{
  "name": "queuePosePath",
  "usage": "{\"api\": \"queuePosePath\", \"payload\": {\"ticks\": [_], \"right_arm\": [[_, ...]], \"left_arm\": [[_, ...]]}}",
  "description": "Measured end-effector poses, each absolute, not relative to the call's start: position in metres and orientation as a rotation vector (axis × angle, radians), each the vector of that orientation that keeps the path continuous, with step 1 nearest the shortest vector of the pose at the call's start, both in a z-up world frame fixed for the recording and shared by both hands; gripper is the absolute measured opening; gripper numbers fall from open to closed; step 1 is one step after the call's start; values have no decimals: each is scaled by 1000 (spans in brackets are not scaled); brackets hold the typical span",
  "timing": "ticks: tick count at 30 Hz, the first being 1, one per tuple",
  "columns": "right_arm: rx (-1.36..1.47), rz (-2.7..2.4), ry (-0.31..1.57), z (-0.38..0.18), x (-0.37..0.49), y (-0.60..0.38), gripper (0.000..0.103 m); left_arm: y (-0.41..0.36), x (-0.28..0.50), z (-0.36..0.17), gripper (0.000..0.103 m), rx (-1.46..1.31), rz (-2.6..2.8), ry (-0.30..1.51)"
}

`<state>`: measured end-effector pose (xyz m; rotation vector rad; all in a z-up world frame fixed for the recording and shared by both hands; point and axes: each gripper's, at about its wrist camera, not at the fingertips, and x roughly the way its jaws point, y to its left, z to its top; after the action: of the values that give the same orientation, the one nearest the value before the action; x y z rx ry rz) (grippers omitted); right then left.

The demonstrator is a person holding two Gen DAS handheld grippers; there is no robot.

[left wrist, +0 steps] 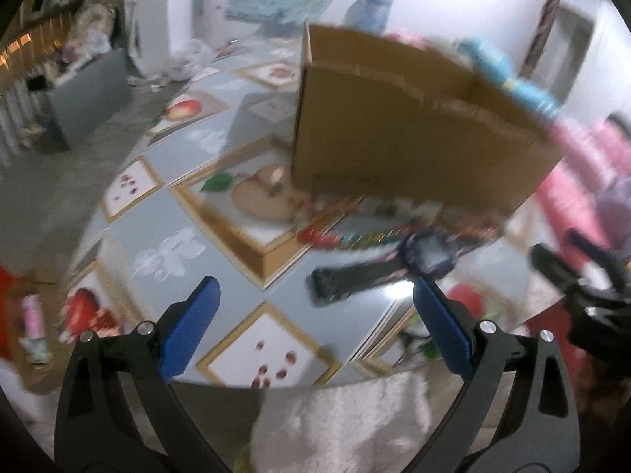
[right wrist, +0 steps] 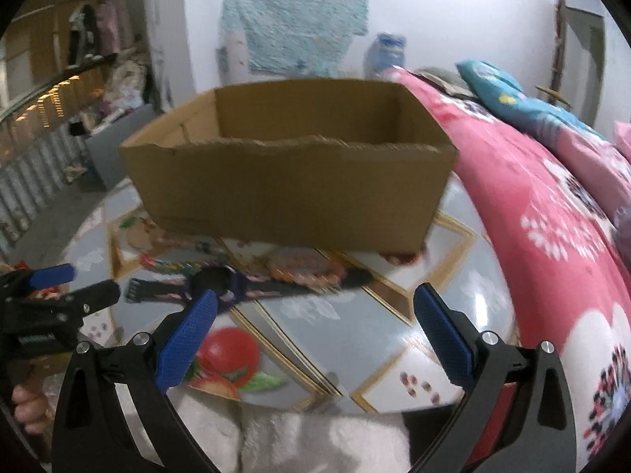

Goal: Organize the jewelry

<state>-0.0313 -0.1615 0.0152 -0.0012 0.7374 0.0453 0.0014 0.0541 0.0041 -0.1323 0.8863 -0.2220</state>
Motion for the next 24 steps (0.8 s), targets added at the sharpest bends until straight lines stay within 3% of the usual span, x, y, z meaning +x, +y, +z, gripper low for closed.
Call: {"api": "queuePosePath", "payload": {"ticks": [2, 6, 13, 18, 24], "right_arm": [[23, 102, 735, 19, -24, -159, 95], [67, 219, 801, 18, 3, -148, 71], [112, 330, 952, 2, 43, -127, 41], [105, 341, 1001, -9, 52, -116, 37], [94, 317, 1020, -14, 56, -117, 37]], "left_arm": [[66, 6, 7, 95, -191, -219, 869], [85, 24, 6, 95, -263, -219, 861], [81, 56, -5, 94, -136, -145, 863], [66, 68, -13, 94, -29, -162, 866], [52, 75, -23, 63, 43, -202, 891]]}}
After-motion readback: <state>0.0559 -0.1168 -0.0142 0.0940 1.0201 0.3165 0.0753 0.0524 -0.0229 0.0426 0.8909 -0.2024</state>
